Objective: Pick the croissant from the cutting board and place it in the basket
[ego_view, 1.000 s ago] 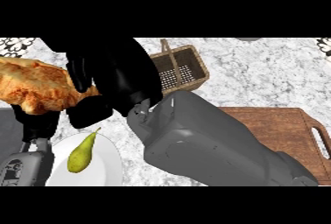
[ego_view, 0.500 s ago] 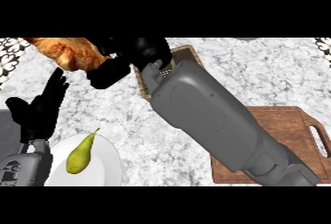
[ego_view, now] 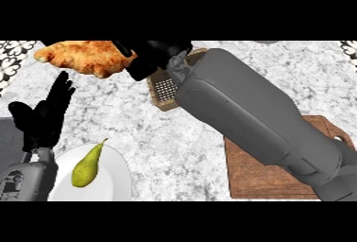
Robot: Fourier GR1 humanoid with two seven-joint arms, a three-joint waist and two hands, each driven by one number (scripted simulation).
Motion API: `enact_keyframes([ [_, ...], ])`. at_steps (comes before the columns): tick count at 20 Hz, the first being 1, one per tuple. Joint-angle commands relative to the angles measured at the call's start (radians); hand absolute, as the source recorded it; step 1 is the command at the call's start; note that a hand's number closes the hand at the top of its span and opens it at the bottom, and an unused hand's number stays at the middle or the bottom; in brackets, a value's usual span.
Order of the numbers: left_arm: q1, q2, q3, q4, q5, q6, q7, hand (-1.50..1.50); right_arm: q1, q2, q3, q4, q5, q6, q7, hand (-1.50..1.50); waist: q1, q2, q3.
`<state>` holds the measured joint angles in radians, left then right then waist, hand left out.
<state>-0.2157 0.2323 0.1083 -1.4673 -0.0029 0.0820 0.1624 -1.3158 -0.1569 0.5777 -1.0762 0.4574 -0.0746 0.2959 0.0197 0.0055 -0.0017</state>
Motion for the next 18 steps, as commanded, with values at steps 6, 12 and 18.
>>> enact_keyframes([
  [6,-0.025,-0.014,0.004,0.048,-0.017,0.009,-0.029,0.0,-0.119,0.072,-0.064,0.252,0.152,-0.06,-0.166,1.5,-0.004,0.0,0.001],
  [12,-0.015,0.008,0.015,-0.047,-0.006,0.005,0.053,0.0,-0.129,0.096,-0.053,0.329,0.206,0.043,-0.122,1.5,-0.003,-0.004,0.001],
  [18,0.034,-0.026,0.001,0.01,-0.013,-0.005,-0.043,0.0,-0.167,0.095,-0.082,0.485,0.222,0.135,-0.214,1.5,0.004,0.0,0.001],
])
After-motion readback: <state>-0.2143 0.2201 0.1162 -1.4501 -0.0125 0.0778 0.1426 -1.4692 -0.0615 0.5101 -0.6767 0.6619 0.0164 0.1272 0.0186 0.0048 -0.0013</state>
